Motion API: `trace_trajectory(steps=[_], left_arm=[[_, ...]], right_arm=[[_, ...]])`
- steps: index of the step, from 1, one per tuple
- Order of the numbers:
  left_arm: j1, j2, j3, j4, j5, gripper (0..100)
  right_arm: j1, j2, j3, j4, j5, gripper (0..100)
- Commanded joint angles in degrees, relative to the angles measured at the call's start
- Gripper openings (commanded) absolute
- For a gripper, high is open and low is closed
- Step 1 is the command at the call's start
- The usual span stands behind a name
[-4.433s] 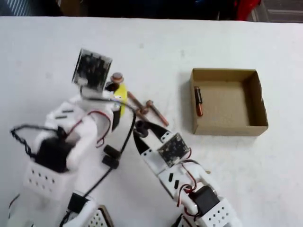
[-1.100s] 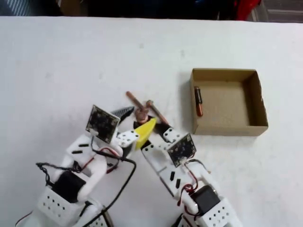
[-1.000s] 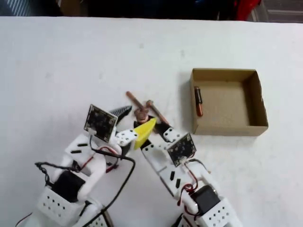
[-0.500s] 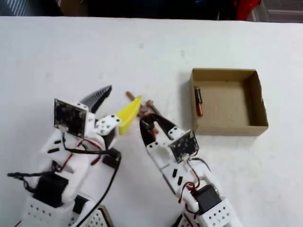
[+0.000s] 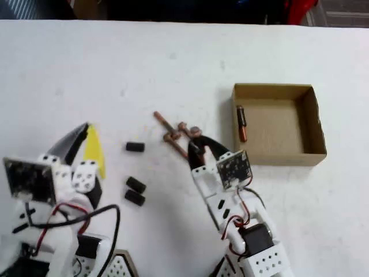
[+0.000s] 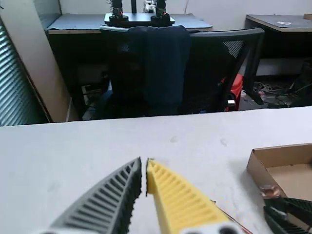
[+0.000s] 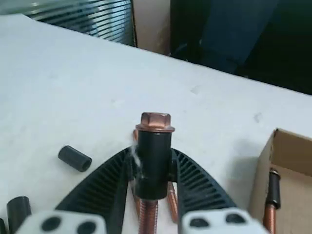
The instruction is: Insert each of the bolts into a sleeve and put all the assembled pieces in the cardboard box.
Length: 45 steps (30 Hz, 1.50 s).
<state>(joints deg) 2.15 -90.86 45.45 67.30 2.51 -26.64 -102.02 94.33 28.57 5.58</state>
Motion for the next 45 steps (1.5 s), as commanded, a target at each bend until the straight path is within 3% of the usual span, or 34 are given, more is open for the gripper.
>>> trace_trajectory(steps=[1,6,10,18,27,36,45], left_arm=[[-2.07,-4.97,1.67,2.55,-3.52,2],[-6.11,-13.14,8.26,3.34,-4.66,2],[-9.98,-14.02,12.57,3.34,-4.66,2],[-10.42,-13.93,23.82,2.37,-4.75,2],[-10.51,-13.93,37.98,0.09,-4.75,2],[-10.51,-13.93,46.68,0.53,-4.31,2],[-10.51,-13.93,48.09,5.45,-4.48,2]], right_arm=[[3.65,-0.92,-9.32,9.01,0.09,1.6],[6.55,-0.57,-16.70,16.04,0.53,1.6],[9.10,-0.48,-24.26,23.25,6.95,1.6],[16.31,0.57,-36.22,31.78,8.26,1.6],[16.66,24.22,-57.14,42.24,8.18,1.6],[31.34,51.03,-63.47,36.88,8.35,1.8],[33.19,74.68,-63.74,25.36,14.42,1.8]])
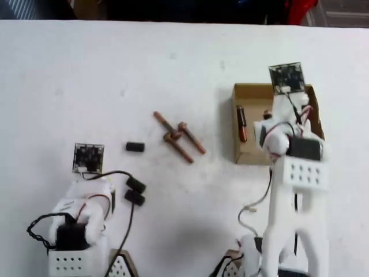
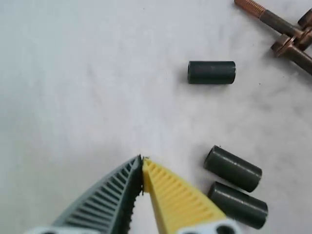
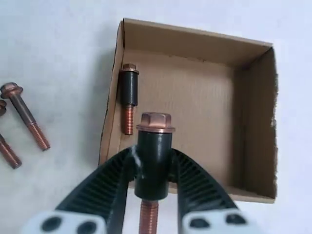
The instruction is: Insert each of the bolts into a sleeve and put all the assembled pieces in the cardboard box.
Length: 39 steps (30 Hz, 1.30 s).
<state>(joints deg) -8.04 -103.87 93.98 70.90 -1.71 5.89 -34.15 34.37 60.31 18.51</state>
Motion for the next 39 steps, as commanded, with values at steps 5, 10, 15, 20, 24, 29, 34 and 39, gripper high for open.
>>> trace_trajectory(steps=[5,10,15,20,24,29,34,39], left_arm=[[-0.31,-0.92,2.46,2.11,-0.44,2],[-0.31,-0.92,2.99,2.20,-0.44,2],[-0.31,-0.92,2.99,2.46,-0.53,2],[-0.31,-0.92,2.99,2.55,-0.53,2],[-0.31,-0.92,2.99,2.55,-0.53,2],[-0.31,-0.92,2.99,2.55,-0.53,2],[-0.31,-0.92,2.99,2.55,-0.53,2],[-0.31,-0.92,2.99,2.55,-0.53,2]], right_arm=[[0.40,16.40,-3.96,-13.58,1.76,1.8],[0.40,26.51,-9.76,-14.81,1.76,1.8],[0.31,35.91,-17.05,-14.81,1.67,1.8],[-0.75,44.00,-22.68,-14.73,1.67,1.8],[-1.89,48.04,-24.97,-14.73,1.76,1.9],[-4.44,49.63,-25.49,-14.73,1.76,1.9],[-6.29,49.63,-25.32,-14.73,1.32,2.4],[-6.55,49.71,-25.23,-13.93,1.32,14.3]])
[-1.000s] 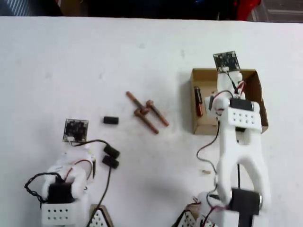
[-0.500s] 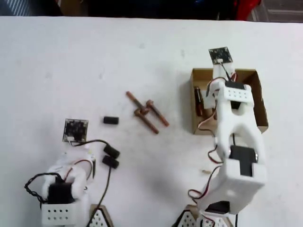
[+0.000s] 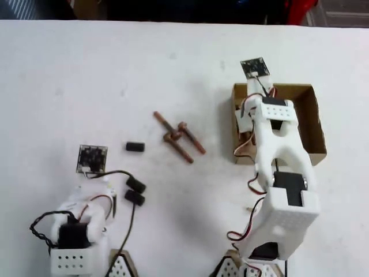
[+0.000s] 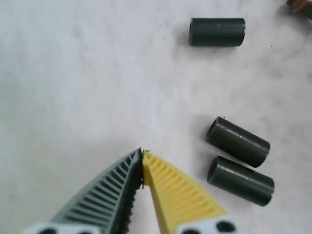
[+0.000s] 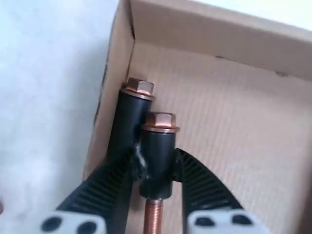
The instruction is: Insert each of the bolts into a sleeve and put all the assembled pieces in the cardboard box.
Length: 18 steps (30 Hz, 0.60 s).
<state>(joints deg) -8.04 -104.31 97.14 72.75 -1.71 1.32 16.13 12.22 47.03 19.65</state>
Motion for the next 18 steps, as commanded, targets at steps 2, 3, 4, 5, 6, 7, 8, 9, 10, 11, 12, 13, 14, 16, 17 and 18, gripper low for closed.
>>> trace_trajectory(steps=[2,3,4,5,6,7,8,9,10,11,12,13,14,16,17,18], left_arm=[[-0.31,-0.48,-0.18,0.70,-0.53,2],[-0.31,-0.48,-0.18,0.70,-0.53,2],[-0.31,-0.48,-0.18,0.70,-0.53,2],[-0.31,-0.48,-0.18,0.70,-0.53,2],[-0.31,-0.48,-0.18,0.70,-0.53,2],[-0.31,-0.48,-0.18,0.70,-0.53,2],[-0.31,-0.48,-0.18,0.70,-0.53,2],[-0.31,-0.48,-0.18,0.70,-0.53,2],[-0.31,-0.48,-0.18,0.70,-0.53,2],[-0.31,-0.48,-0.18,0.62,-0.53,2],[-0.31,-0.48,-0.18,0.62,-0.53,2],[-0.31,-0.48,-0.18,0.62,-0.53,2],[-0.31,-0.48,-0.18,0.62,-0.53,2],[-0.31,-0.48,-0.18,0.62,-0.53,2],[-0.31,-0.48,-0.18,0.62,-0.53,2],[-0.31,-0.48,-0.18,0.62,-0.53,2]], right_arm=[[-1.89,-1.01,-3.34,0.04,0.18,16.3],[-1.80,-1.10,-3.43,0.13,0.18,16.1],[-1.80,-1.19,-3.52,0.13,0.26,15.7],[-1.80,-1.45,-3.87,0.13,0.35,15.2],[-1.71,-1.98,-4.04,0.13,0.35,14.8],[-1.63,-2.51,-4.13,0.22,0.26,14.3],[-1.63,-3.38,-4.31,0.57,0.26,13.9],[-1.63,-4.44,-4.40,1.45,0.26,13.7],[-1.71,-5.58,-4.40,2.24,0.26,13.8],[-1.80,-7.08,-4.40,3.03,0.26,13.8],[-1.89,-8.75,-4.40,3.74,0.18,13.8],[-1.98,-10.51,-4.40,4.53,0.18,13.8],[-2.07,-12.35,-4.40,5.32,0.18,13.8],[-2.15,-16.04,-4.40,6.81,0.18,13.8],[-2.15,-17.89,-4.40,7.60,0.18,13.8],[-2.24,-19.74,-4.31,8.22,0.35,13.8]])
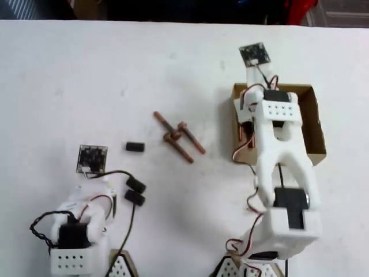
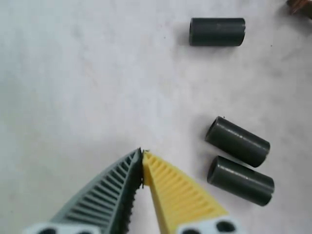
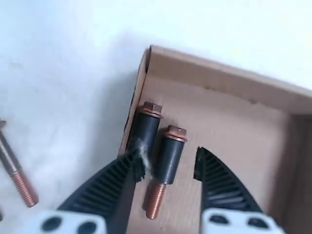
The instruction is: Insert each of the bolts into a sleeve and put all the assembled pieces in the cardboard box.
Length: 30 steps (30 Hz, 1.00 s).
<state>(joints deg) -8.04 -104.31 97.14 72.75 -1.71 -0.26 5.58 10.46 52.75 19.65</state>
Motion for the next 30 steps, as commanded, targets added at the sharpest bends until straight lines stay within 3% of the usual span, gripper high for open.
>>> trace_trajectory(steps=[1,6,17,24,30], left_arm=[[-0.31,-0.48,-0.18,0.62,-0.53,2],[-0.31,-0.48,-0.18,0.62,-0.53,2],[-0.31,-0.48,-0.18,0.62,-0.53,2],[-0.40,-0.48,-0.18,0.44,-0.53,2],[-3.82,-0.48,-0.18,0.35,-0.53,2]], right_arm=[[-0.92,-10.77,-2.46,3.30,0.53,13.8],[-4.18,-17.80,-2.29,9.89,0.26,13.8],[-18.33,-24.22,-2.02,22.81,0.18,13.8],[-25.01,-24.22,6.33,21.76,0.18,13.8],[-25.89,-24.22,12.66,15.96,0.18,13.8]])
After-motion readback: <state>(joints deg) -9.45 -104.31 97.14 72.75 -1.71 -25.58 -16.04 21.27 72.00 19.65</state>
